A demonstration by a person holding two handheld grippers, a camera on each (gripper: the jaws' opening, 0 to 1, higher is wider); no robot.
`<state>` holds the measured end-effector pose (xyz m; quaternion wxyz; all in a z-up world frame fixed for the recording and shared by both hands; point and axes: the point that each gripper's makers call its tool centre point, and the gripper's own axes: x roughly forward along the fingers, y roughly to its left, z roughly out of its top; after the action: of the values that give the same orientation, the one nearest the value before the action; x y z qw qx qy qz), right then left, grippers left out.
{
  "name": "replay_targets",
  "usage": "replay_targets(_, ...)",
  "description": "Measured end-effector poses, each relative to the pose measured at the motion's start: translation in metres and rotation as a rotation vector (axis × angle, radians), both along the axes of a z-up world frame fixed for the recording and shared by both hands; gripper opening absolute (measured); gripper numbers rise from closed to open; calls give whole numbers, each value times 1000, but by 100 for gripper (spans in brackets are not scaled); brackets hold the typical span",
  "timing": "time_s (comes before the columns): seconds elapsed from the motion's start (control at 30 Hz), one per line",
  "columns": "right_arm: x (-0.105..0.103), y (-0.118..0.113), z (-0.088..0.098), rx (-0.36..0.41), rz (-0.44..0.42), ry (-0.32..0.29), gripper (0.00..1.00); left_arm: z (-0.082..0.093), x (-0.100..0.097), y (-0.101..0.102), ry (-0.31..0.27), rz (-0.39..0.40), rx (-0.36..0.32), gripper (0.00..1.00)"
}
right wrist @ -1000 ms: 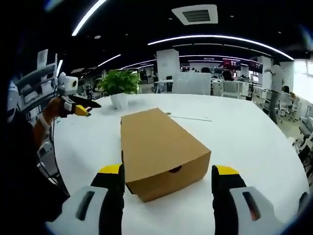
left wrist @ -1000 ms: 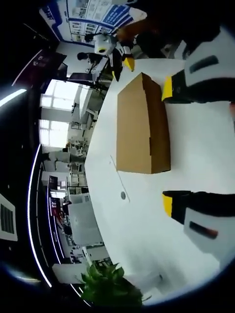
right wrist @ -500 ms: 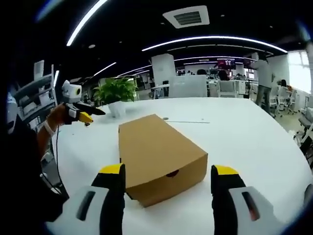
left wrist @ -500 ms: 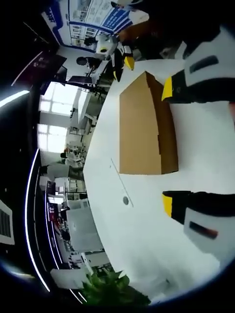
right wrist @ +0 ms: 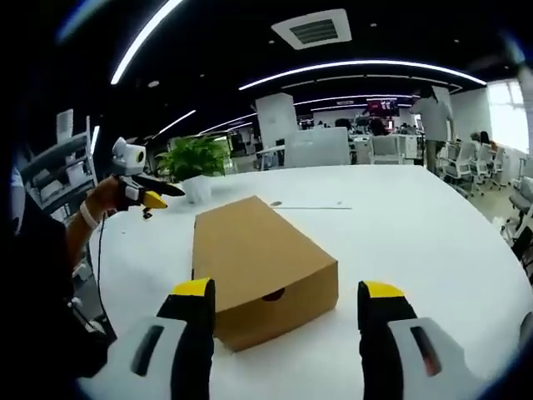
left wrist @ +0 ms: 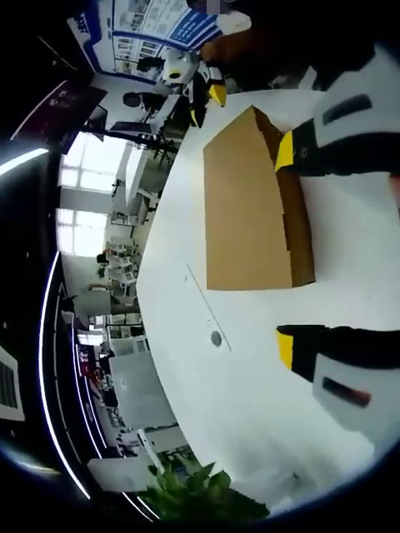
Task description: Operate the shoe box by opening the lid, removing the specified soft item, and placing it in the target area until the item is outside and the box remains undamaged.
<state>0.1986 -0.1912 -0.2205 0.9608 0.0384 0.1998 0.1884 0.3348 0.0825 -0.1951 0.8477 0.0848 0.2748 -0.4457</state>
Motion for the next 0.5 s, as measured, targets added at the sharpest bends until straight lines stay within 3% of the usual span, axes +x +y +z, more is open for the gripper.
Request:
replay_targets(0.23, 7, 0, -2, 33, -14, 8, 70, -6, 11, -4, 29, -6, 7, 75)
replay_targets(0.5, 9, 11, -18, 53, -7, 36, 69, -15, 20, -2, 50, -20, 31, 74)
